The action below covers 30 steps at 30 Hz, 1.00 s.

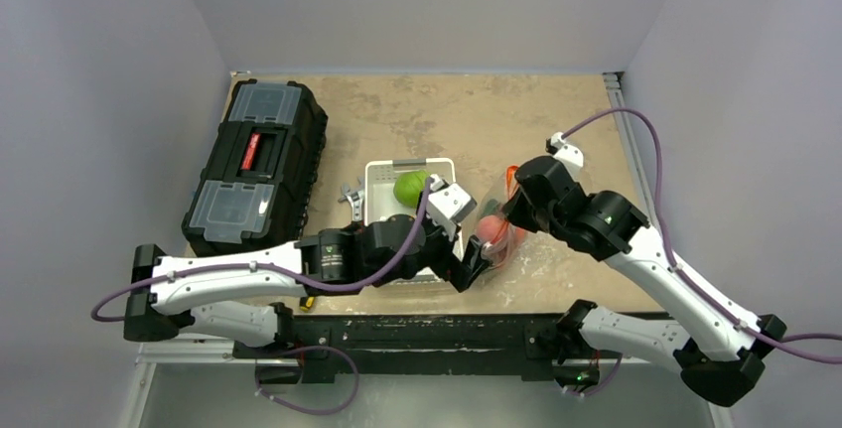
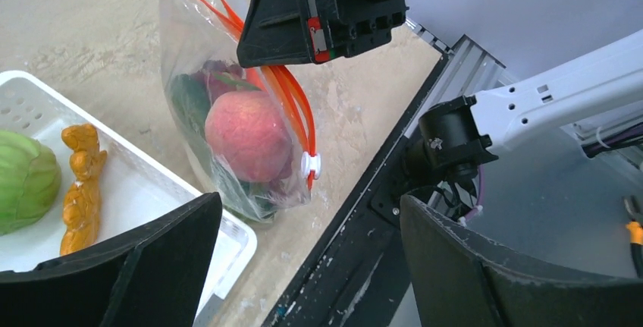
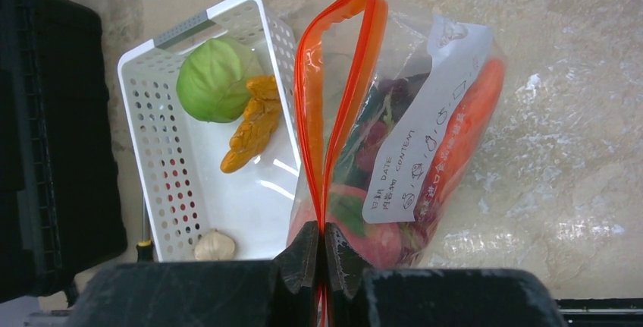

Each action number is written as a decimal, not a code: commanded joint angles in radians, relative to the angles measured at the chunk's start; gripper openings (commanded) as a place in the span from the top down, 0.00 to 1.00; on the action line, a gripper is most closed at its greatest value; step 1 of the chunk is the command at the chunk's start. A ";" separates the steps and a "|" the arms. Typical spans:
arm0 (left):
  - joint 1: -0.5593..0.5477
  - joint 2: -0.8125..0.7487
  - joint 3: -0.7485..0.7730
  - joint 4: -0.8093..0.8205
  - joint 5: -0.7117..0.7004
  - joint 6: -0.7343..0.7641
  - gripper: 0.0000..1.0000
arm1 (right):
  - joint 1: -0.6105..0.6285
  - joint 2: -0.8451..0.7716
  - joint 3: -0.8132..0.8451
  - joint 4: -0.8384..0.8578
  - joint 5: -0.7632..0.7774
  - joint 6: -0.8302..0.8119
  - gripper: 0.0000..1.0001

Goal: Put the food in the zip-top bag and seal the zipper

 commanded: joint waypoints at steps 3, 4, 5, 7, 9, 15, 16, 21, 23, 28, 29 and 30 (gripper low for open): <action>0.073 -0.046 0.145 -0.262 0.156 -0.064 0.27 | 0.002 0.061 0.092 -0.006 -0.006 0.034 1.00; 0.078 -0.045 0.159 -0.274 0.162 -0.057 0.31 | 0.002 0.068 0.099 -0.007 0.000 0.033 1.00; 0.081 -0.042 0.172 -0.282 0.169 -0.047 0.36 | 0.002 0.071 0.102 -0.006 0.005 0.033 1.00; 0.090 -0.020 0.206 -0.301 0.190 -0.025 0.45 | 0.002 0.076 0.107 -0.003 0.008 0.033 1.00; 0.107 0.010 0.244 -0.335 0.216 -0.011 0.51 | 0.002 0.080 0.113 -0.003 0.010 0.029 1.00; 0.134 0.125 0.375 -0.437 0.314 -0.016 0.53 | 0.002 0.084 0.114 -0.006 0.029 0.027 1.00; 0.134 0.141 0.388 -0.447 0.322 -0.020 0.52 | 0.002 0.083 0.113 -0.006 0.029 0.027 1.00; 0.134 0.208 0.441 -0.478 0.335 -0.020 0.55 | 0.002 0.077 0.110 0.003 0.029 0.027 1.00; 0.134 0.220 0.444 -0.476 0.322 -0.015 0.59 | 0.002 0.075 0.107 0.009 0.025 0.025 1.00; 0.134 0.238 0.443 -0.464 0.263 0.003 0.68 | 0.002 0.077 0.103 0.015 0.017 0.022 1.00; 0.134 0.240 0.441 -0.462 0.255 0.007 0.69 | 0.002 0.077 0.104 0.016 0.015 0.021 1.00; 0.134 0.241 0.439 -0.453 0.248 0.010 0.70 | 0.001 0.077 0.105 0.017 0.013 0.021 1.00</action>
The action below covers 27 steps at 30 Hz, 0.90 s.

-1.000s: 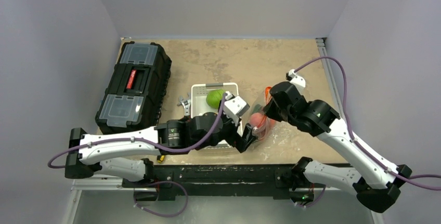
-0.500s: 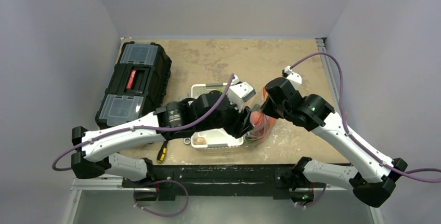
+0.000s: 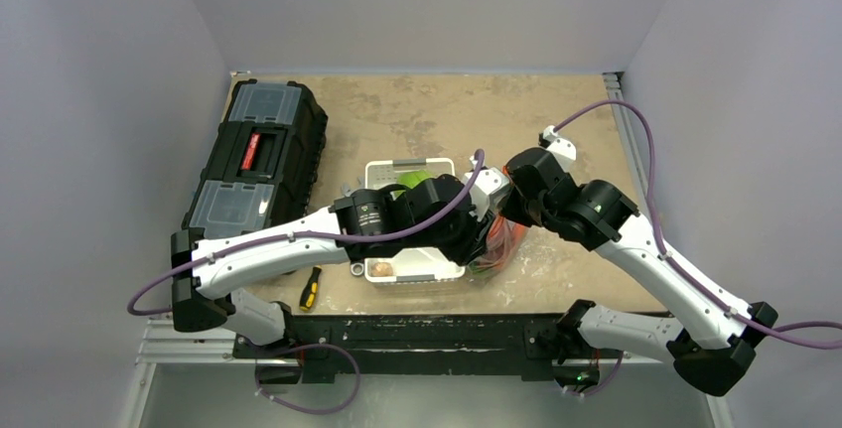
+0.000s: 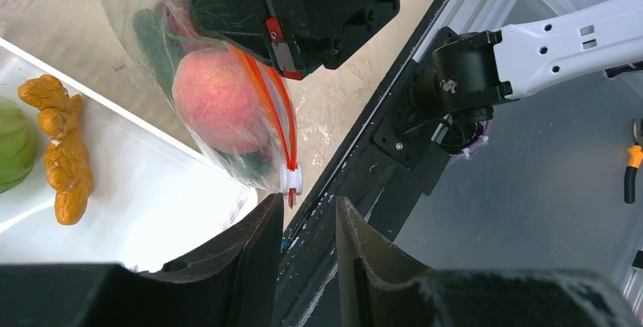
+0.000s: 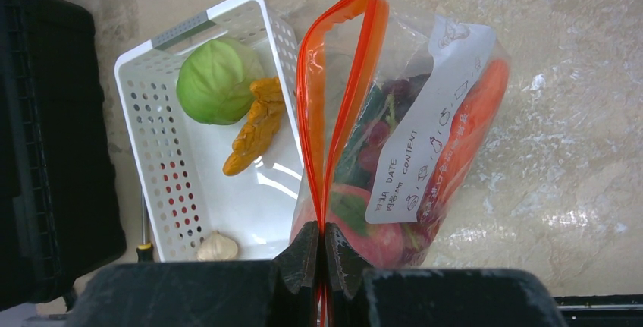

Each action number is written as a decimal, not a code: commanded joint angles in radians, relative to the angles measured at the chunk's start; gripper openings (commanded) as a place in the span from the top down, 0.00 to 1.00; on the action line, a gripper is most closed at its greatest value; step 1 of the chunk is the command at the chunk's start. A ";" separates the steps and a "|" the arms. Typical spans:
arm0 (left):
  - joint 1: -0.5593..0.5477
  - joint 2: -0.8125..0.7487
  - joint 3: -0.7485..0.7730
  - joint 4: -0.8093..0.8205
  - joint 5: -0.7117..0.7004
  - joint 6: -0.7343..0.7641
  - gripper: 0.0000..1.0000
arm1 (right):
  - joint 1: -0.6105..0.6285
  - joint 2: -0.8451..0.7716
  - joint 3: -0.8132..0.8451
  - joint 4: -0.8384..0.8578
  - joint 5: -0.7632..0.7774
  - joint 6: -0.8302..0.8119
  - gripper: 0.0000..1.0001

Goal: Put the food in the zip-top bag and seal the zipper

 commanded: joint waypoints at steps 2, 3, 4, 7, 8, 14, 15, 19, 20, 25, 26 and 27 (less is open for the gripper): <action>0.003 0.002 0.030 0.044 -0.052 0.038 0.70 | 0.002 -0.014 0.039 0.037 0.024 0.011 1.00; 0.003 0.001 0.024 0.052 -0.058 0.041 0.72 | 0.002 -0.014 0.040 0.038 0.022 0.011 1.00; 0.004 0.000 0.017 0.061 -0.067 0.042 0.72 | 0.002 -0.013 0.039 0.040 0.020 0.010 1.00; 0.003 -0.014 -0.011 0.100 -0.079 0.051 0.72 | 0.002 -0.012 0.037 0.041 0.018 0.009 1.00; 0.003 -0.019 -0.021 0.115 -0.080 0.053 0.72 | 0.002 -0.012 0.035 0.043 0.018 0.010 1.00; 0.003 -0.023 -0.043 0.142 -0.079 0.062 0.69 | 0.002 -0.008 0.035 0.047 0.008 0.009 1.00; 0.003 -0.021 -0.044 0.139 -0.078 0.064 0.69 | 0.002 -0.008 0.035 0.049 0.007 0.010 1.00; 0.003 -0.020 -0.059 0.147 -0.076 0.064 0.73 | 0.002 -0.008 0.037 0.055 0.002 0.009 1.00; 0.003 -0.021 -0.064 0.150 -0.076 0.064 0.74 | 0.002 -0.008 0.034 0.057 0.000 0.011 1.00; 0.003 -0.010 -0.069 0.156 -0.097 0.070 0.82 | 0.002 -0.014 0.028 0.067 -0.019 0.016 1.00; 0.003 -0.006 -0.067 0.157 -0.101 0.070 0.84 | 0.002 -0.017 0.027 0.069 -0.025 0.018 1.00; 0.003 -0.002 -0.066 0.160 -0.107 0.071 0.86 | 0.002 -0.020 0.024 0.075 -0.031 0.018 1.00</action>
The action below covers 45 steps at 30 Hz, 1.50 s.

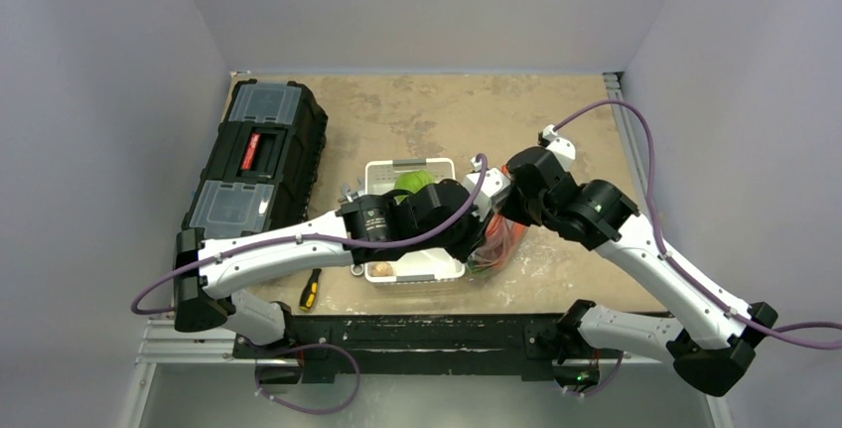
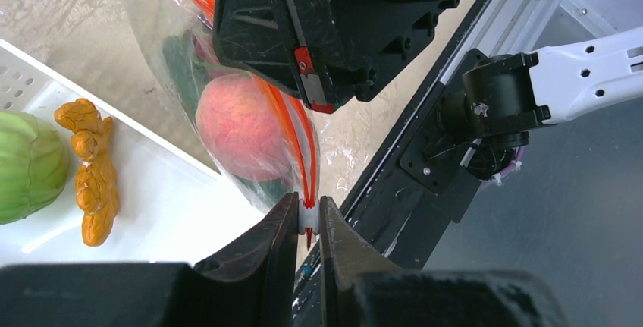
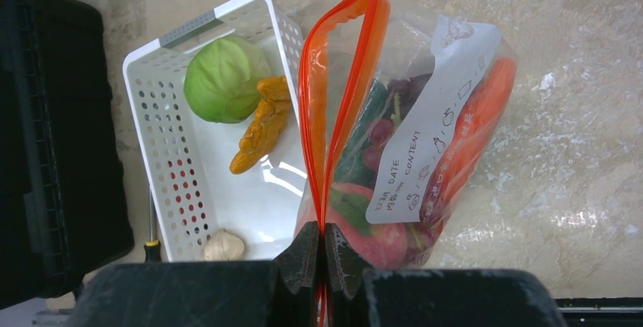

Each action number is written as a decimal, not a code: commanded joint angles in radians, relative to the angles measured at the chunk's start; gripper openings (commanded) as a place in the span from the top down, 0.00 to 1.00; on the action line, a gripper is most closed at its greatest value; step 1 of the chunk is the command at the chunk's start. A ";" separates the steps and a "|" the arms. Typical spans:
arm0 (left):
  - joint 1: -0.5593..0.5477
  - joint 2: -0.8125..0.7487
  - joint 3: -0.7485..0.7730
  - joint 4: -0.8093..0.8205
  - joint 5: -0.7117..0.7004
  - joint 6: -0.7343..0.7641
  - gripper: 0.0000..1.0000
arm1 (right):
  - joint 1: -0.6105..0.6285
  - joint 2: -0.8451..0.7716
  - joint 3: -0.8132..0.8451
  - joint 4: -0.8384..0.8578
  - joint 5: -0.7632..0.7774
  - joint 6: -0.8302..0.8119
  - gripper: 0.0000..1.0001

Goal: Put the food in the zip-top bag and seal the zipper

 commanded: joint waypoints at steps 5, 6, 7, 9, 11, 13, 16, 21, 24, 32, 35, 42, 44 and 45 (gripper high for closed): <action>0.003 0.003 -0.002 0.082 -0.082 0.027 0.97 | 0.003 -0.037 -0.002 0.093 -0.050 0.017 1.00; 0.003 0.004 -0.004 0.092 -0.089 0.030 0.99 | 0.003 -0.042 -0.006 0.098 -0.054 0.019 1.00; 0.003 0.006 -0.005 0.102 -0.094 0.031 1.00 | 0.003 -0.048 -0.011 0.101 -0.056 0.021 1.00; 0.003 0.011 -0.006 0.121 -0.096 0.039 1.00 | 0.003 -0.054 -0.020 0.110 -0.064 0.025 1.00; 0.003 0.014 -0.009 0.139 -0.101 0.043 1.00 | 0.003 -0.056 -0.025 0.112 -0.080 0.030 1.00; 0.003 0.013 -0.019 0.167 -0.103 0.050 1.00 | 0.003 -0.056 -0.029 0.112 -0.096 0.039 1.00; 0.002 0.012 -0.034 0.201 -0.088 0.059 1.00 | 0.003 -0.067 -0.042 0.111 -0.099 0.075 1.00; -0.006 -0.039 -0.107 0.276 -0.052 0.071 1.00 | 0.003 -0.106 -0.057 0.101 -0.079 0.137 1.00; -0.007 -0.079 -0.163 0.318 -0.033 0.063 1.00 | 0.003 -0.127 -0.061 0.116 -0.064 0.133 1.00; -0.007 -0.112 -0.206 0.327 -0.052 0.039 1.00 | 0.004 -0.148 -0.075 0.151 -0.120 -0.090 0.75; -0.007 -0.114 -0.203 0.331 -0.038 0.032 1.00 | 0.003 -0.117 -0.058 0.116 -0.166 -0.146 0.64; -0.007 -0.108 -0.181 0.311 -0.013 0.015 1.00 | 0.003 -0.109 -0.051 0.104 -0.207 -0.135 0.64; -0.006 -0.108 -0.174 0.301 -0.006 0.009 1.00 | 0.004 -0.110 -0.046 0.097 -0.192 -0.123 0.71; -0.006 -0.108 -0.170 0.295 -0.001 0.003 1.00 | 0.004 -0.108 -0.047 0.097 -0.185 -0.122 0.82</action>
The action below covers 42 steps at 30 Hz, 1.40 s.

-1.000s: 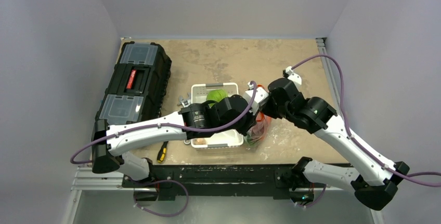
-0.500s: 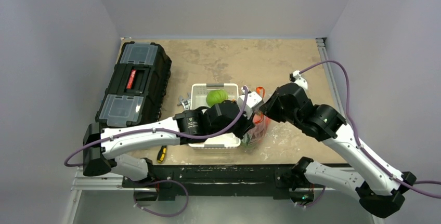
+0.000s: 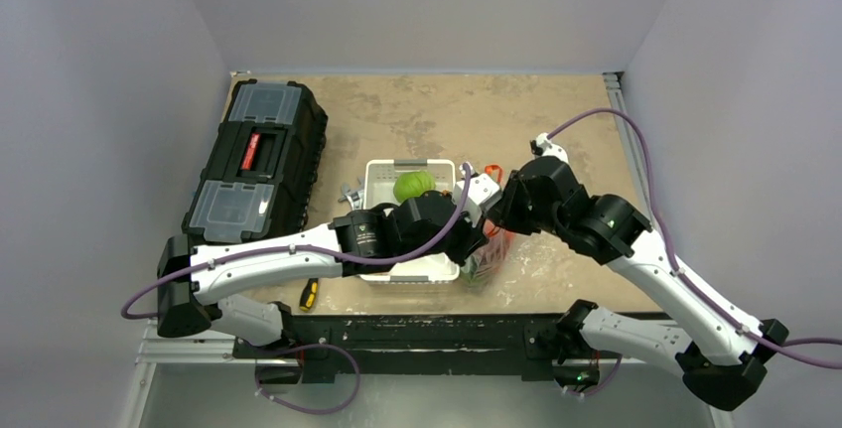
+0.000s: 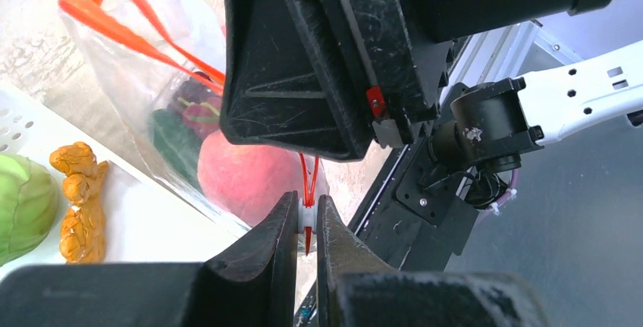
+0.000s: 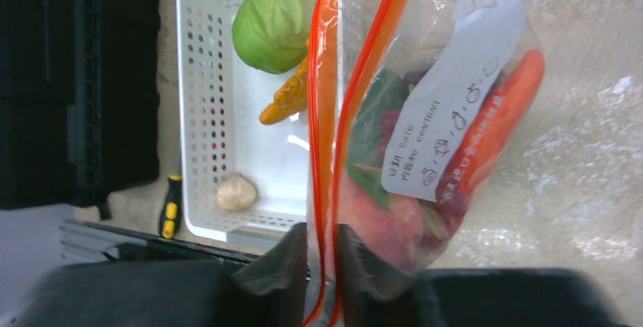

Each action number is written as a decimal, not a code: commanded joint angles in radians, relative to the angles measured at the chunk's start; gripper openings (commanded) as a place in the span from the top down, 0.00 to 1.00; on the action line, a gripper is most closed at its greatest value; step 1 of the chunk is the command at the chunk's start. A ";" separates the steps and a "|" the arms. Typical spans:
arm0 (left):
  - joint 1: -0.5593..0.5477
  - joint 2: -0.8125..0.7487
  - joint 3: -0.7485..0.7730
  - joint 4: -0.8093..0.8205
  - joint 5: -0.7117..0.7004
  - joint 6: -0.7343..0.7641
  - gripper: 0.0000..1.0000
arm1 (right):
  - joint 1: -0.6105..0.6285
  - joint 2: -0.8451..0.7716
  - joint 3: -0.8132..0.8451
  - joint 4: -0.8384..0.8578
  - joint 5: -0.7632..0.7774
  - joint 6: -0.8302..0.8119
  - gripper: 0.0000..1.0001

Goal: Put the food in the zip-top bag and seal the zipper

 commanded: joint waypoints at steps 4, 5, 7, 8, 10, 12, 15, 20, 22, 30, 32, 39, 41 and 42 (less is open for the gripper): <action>-0.003 -0.001 0.079 -0.036 0.038 -0.074 1.00 | 0.004 0.012 0.040 -0.009 -0.011 0.022 1.00; -0.003 0.006 0.094 -0.053 0.040 -0.089 1.00 | 0.003 0.015 0.045 -0.012 -0.014 0.035 1.00; -0.003 0.013 0.113 -0.066 0.048 -0.115 1.00 | 0.003 0.010 0.050 -0.020 0.007 0.069 1.00; -0.003 0.014 0.115 -0.064 0.057 -0.126 1.00 | 0.003 0.006 0.054 -0.027 0.027 0.089 1.00; -0.003 0.009 0.110 -0.049 0.066 -0.147 1.00 | 0.004 0.005 0.065 -0.049 0.075 0.127 1.00; -0.003 0.009 0.108 -0.045 0.069 -0.164 1.00 | 0.003 0.010 0.078 -0.067 0.105 0.165 1.00; -0.003 0.023 0.120 -0.049 0.083 -0.176 1.00 | 0.003 0.007 0.075 -0.050 0.113 0.198 1.00; -0.003 0.044 0.149 -0.064 0.072 -0.195 0.97 | 0.004 0.009 0.060 -0.022 0.094 0.220 1.00; -0.003 0.046 0.150 -0.058 0.070 -0.194 0.95 | 0.003 0.006 0.057 -0.023 0.094 0.221 1.00; -0.001 0.089 0.192 -0.085 0.001 -0.175 0.91 | 0.008 -0.007 0.037 -0.009 0.068 0.221 1.00; -0.002 0.091 0.193 -0.074 -0.003 -0.166 0.88 | 0.010 -0.010 0.027 0.004 0.056 0.220 1.00; -0.002 0.043 0.143 -0.034 -0.041 -0.146 0.62 | 0.011 -0.020 0.018 0.013 0.064 0.223 1.00; 0.002 0.039 0.143 -0.039 -0.054 -0.141 0.61 | 0.012 -0.022 0.013 0.018 0.060 0.223 1.00; 0.003 0.042 0.149 -0.047 -0.056 -0.138 0.61 | 0.011 -0.024 0.011 0.021 0.058 0.223 1.00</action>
